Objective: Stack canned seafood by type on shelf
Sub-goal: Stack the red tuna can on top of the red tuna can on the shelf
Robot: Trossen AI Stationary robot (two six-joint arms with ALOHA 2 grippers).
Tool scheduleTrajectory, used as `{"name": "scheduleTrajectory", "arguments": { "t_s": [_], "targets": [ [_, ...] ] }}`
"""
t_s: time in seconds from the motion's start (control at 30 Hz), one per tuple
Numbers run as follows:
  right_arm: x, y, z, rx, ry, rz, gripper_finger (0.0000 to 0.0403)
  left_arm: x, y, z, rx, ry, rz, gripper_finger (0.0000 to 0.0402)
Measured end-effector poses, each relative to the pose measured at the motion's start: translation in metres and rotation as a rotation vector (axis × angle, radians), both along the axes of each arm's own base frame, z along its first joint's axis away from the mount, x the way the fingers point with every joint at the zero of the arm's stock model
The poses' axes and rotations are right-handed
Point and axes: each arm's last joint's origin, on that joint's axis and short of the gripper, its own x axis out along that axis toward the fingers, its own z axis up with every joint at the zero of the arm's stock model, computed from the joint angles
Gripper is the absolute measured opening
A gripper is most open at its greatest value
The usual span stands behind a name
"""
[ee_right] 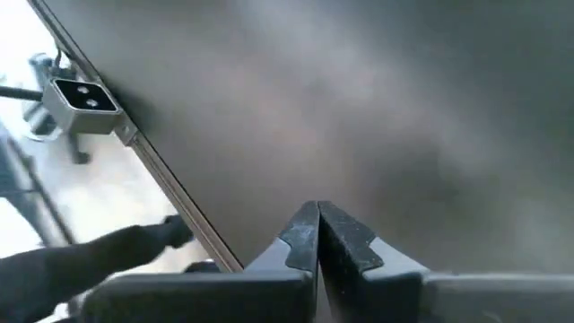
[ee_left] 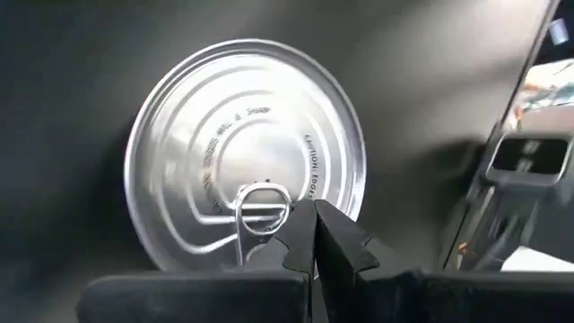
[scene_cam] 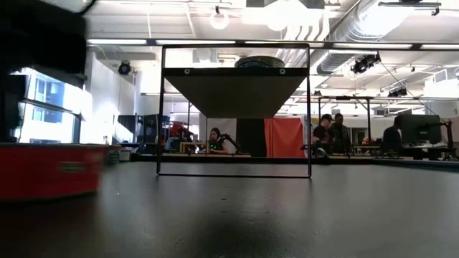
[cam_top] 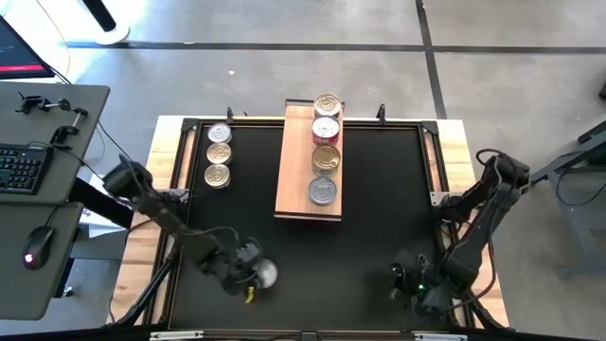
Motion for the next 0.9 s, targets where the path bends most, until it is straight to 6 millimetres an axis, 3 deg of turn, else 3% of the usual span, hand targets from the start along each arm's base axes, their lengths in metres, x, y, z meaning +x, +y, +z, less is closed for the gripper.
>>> {"name": "scheduleTrajectory", "arguments": {
  "t_s": [0.27, 0.43, 0.53, 0.6, 0.7, 0.9],
  "targets": [
    [0.028, -0.002, -0.032, 0.077, -0.23, 0.021, 0.0, 0.081, -0.003, 0.0, 0.073, -0.127, -0.059, 0.0],
    [0.059, -0.009, -0.042, 0.041, -0.238, 0.094, 0.0, 0.132, -0.002, 0.006, 0.109, -0.208, -0.134, 0.0],
    [0.075, -0.015, -0.046, 0.004, -0.226, 0.133, 0.0, 0.153, 0.0, 0.018, 0.1, -0.244, -0.239, 0.0],
    [0.081, -0.02, -0.051, -0.031, -0.215, 0.138, 0.0, 0.16, 0.0, 0.035, 0.102, -0.288, -0.295, 0.0],
    [0.087, -0.027, -0.055, -0.065, -0.208, 0.133, 0.0, 0.154, -0.001, 0.058, 0.149, -0.304, -0.366, 0.0],
    [0.102, -0.04, -0.066, -0.101, -0.189, 0.098, 0.0, 0.13, -0.014, 0.056, 0.401, -0.221, -0.395, 0.0]
  ]
}}
